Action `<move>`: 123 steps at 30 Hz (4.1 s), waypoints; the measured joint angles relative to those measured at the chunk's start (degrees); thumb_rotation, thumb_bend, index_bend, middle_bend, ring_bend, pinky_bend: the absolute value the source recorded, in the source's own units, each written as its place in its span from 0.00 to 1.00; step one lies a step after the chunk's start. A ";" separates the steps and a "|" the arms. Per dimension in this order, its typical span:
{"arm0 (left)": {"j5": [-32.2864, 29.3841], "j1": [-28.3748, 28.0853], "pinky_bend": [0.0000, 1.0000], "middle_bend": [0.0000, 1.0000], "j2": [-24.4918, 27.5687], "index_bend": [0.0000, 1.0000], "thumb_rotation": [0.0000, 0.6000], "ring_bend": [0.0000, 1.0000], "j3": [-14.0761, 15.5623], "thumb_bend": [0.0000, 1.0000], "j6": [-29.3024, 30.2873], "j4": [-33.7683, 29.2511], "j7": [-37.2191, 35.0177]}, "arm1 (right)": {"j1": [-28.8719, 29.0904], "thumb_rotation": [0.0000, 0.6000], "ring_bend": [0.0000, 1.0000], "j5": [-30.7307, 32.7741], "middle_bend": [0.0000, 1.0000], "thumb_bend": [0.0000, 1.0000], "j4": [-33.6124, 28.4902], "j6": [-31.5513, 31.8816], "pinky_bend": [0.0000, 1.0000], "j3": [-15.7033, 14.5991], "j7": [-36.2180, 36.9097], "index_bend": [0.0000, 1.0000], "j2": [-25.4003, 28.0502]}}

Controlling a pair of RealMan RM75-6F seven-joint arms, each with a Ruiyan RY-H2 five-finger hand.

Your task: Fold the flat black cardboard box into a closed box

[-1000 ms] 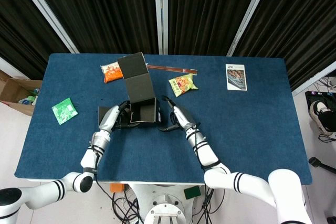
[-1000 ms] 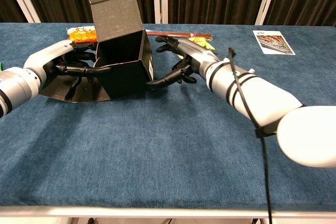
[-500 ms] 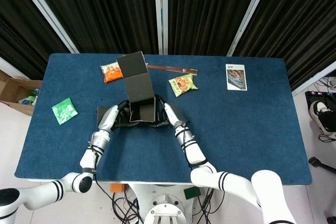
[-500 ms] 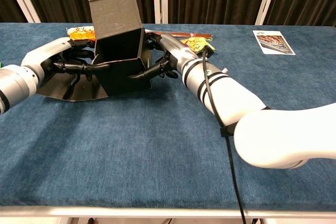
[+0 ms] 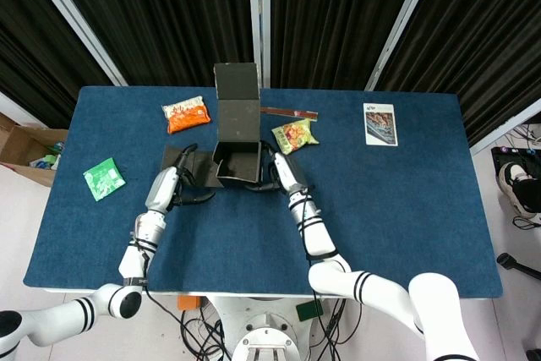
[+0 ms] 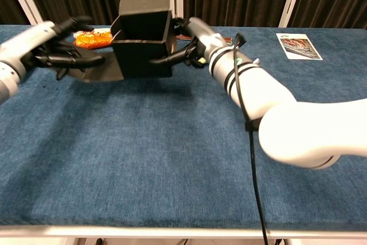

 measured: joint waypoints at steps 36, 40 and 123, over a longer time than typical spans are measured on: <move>22.04 -5.97 0.87 0.36 1.90 0.37 1.00 0.64 5.25 0.12 14.07 13.12 1.29 | -13.09 1.00 0.81 -0.09 0.47 0.28 -29.71 -6.40 1.00 -2.22 18.21 0.42 21.71; 23.00 -6.86 0.89 0.36 2.47 0.37 1.00 0.64 5.13 0.12 15.52 11.54 1.39 | -13.05 1.00 0.81 -1.39 0.47 0.28 -29.81 -6.80 1.00 -3.62 18.59 0.42 21.65; 31.57 -14.14 0.88 0.38 -13.29 0.42 1.00 0.64 21.27 0.04 15.77 43.70 0.77 | -5.90 1.00 0.78 -23.89 0.35 0.27 3.20 -3.59 1.00 -21.32 35.33 0.40 12.81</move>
